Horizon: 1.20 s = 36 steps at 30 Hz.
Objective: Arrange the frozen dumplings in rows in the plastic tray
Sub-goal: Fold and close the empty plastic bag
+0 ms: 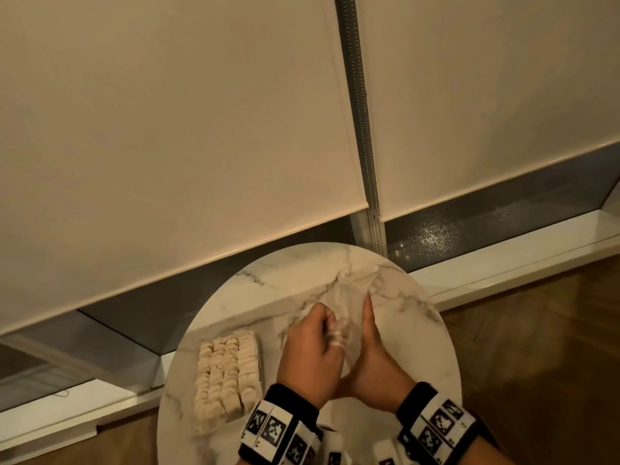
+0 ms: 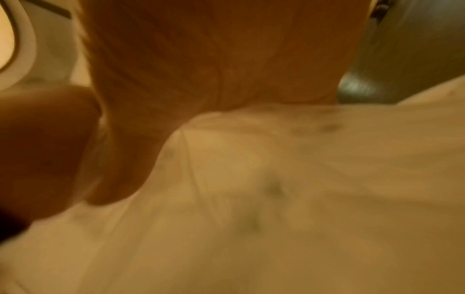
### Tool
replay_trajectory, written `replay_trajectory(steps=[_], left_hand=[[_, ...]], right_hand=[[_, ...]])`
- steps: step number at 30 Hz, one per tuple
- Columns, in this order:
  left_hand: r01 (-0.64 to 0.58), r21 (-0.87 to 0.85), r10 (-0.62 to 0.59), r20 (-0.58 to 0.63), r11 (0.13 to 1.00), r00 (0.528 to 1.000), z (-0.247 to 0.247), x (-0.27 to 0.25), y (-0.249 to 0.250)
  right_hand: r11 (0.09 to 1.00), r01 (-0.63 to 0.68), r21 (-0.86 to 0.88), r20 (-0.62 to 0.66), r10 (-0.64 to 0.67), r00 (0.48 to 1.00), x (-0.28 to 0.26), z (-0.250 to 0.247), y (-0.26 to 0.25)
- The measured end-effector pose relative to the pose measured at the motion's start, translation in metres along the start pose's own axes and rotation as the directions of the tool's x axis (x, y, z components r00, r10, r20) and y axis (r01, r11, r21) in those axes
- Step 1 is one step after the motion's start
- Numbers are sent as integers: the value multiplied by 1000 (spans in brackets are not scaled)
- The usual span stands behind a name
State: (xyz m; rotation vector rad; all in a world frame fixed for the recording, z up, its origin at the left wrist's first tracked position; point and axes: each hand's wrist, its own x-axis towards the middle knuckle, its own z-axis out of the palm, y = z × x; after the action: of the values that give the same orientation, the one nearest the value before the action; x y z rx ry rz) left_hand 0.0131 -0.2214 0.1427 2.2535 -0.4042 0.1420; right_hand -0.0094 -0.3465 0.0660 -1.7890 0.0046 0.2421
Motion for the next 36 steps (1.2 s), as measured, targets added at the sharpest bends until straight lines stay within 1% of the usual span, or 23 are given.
replay_trajectory(steps=[1, 2, 3, 4, 5, 6, 7, 8, 9, 11, 13, 16, 17, 19, 21, 23, 25, 27, 29, 31, 32, 33, 36], left_hand=[[34, -54, -35, -7, 998, 999, 3, -3, 4], [71, -118, -72, -1, 990, 997, 4, -5, 9], [96, -192, -95, 17, 977, 995, 6, -7, 13], [116, -263, -109, 40, 958, 993, 7, -9, 16], [133, -333, -123, 51, 934, 991, 7, -9, 18], [162, -399, -155, 49, 902, 987, 7, -10, 20], [194, -468, -199, 40, 862, 979, 8, -9, 21], [245, -532, -267, 36, 811, 963, 9, -9, 24], [297, -601, -340, 45, 742, 939, 10, -8, 26], [366, -726, -440, 96, 582, 893, 8, -6, 26], [396, -792, -468, 160, 464, 869, 3, -4, 21], [416, -809, -469, 202, 415, 860, -9, -1, 9], [412, -814, -471, 199, 409, 859, -15, 0, 6], [380, -812, -448, 167, 443, 878, -30, 1, 3], [327, -756, -459, 39, 567, 888, -47, 4, -3], [282, -673, -470, -111, 684, 876, -64, 8, -22], [281, -485, -422, -209, 828, 882, -83, 11, -44], [290, -208, -339, -262, 934, 904, -97, 9, -59], [281, 21, -266, -265, 959, 927, -106, 2, -68], [254, 122, -219, -247, 959, 944, -109, -4, -72], [243, 132, -206, -242, 961, 948, -109, -7, -72], [224, 124, -191, -232, 967, 954, -108, -9, -71], [149, -19, -151, -163, 989, 975, -110, -14, -60]], right_hand=[[996, 86, 9, -5, -86, 996, -2, 8, 2], [980, 197, 14, -82, -195, 977, -1, 10, -5], [947, 196, 257, -112, -172, 979, -7, 7, -25], [857, 195, 478, -156, -136, 978, -10, 8, -36], [782, 222, 582, -176, -146, 974, -11, 12, -49], [802, 235, 549, -132, -194, 972, -7, 20, -46], [901, 245, 358, -117, -217, 969, -3, 23, -38], [951, 256, 173, -105, -241, 965, -2, 28, -17], [970, 202, 135, -119, -186, 975, 0, 31, -2], [965, 101, 240, -112, -76, 991, 3, 30, 11], [959, 98, 264, -149, -60, 987, 7, 30, 9], [945, 145, 293, -263, -66, 963, 16, 32, 16], [950, 130, 283, -263, -53, 963, 19, 32, 20], [992, 52, 116, -193, -29, 981, 23, 27, 26], [992, 12, -128, -101, -25, 995, 24, 19, 31], [947, -1, -323, -69, -23, 997, 24, 9, 37], [872, -28, -489, -76, -11, 997, 25, 1, 42], [762, -73, -643, -69, 37, 997, 28, -5, 52], [645, -116, -755, -55, 114, 992, 31, -8, 54], [566, -94, -819, -16, 141, 990, 31, -10, 45], [570, -49, -820, 29, 127, 991, 32, -10, 40], [614, -3, -789, 79, 106, 991, 32, -9, 32], [782, -6, -623, 146, 123, 982, 39, 16, 8]])
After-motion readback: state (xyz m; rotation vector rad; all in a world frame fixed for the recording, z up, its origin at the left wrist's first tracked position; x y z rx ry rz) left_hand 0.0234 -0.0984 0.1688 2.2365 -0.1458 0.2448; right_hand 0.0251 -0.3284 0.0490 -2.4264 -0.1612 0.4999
